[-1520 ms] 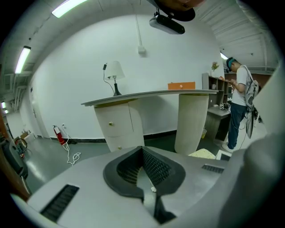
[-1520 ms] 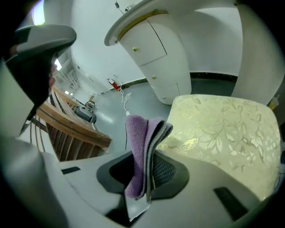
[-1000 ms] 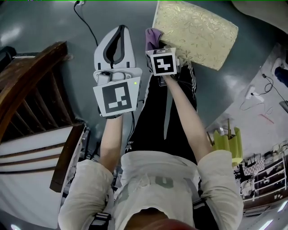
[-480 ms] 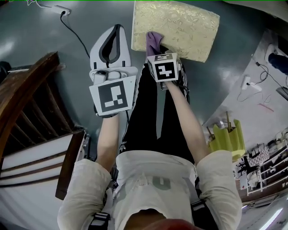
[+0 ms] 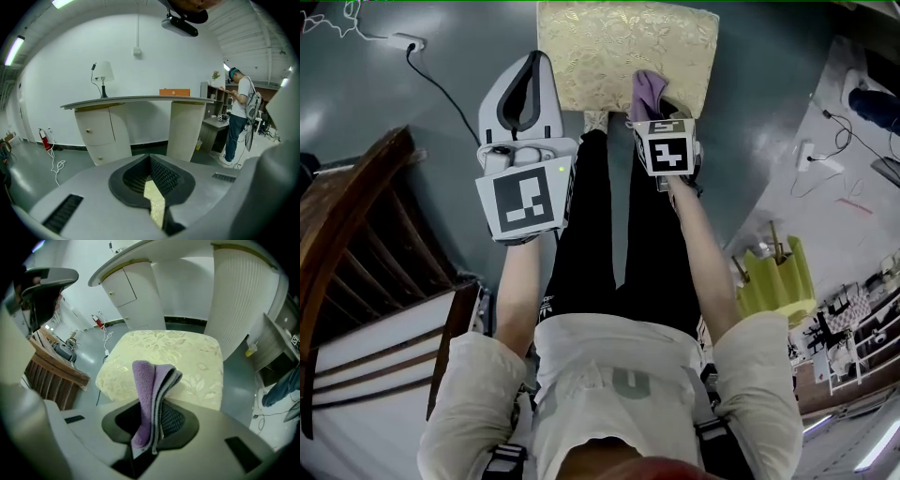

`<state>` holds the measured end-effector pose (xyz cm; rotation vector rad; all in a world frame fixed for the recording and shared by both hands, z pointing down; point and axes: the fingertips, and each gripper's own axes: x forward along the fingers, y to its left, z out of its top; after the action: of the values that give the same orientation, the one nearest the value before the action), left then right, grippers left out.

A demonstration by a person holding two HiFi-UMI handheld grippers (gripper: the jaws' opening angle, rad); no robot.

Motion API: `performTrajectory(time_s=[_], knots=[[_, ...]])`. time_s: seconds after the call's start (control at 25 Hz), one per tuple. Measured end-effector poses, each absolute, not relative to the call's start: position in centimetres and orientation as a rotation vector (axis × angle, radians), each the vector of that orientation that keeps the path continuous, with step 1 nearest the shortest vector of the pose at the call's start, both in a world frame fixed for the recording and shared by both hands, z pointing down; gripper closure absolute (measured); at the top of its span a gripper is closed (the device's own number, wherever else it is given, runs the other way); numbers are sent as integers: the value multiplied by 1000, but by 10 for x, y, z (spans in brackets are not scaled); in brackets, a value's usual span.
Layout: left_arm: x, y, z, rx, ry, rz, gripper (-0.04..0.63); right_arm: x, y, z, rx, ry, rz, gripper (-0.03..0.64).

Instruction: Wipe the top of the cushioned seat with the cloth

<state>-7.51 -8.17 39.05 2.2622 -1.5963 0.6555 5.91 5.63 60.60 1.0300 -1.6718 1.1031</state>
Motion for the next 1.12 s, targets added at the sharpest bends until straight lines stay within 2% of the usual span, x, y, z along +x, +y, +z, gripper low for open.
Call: performTrajectory(time_s=[0.6,1.12], knots=[[-19,-77,384,2330,-1519,652,603,184,77,608,1186,-1504,1071,527],[-3,-79,388,2352,-1487,674,603,205,91,627,1199,-1421,1109,528]])
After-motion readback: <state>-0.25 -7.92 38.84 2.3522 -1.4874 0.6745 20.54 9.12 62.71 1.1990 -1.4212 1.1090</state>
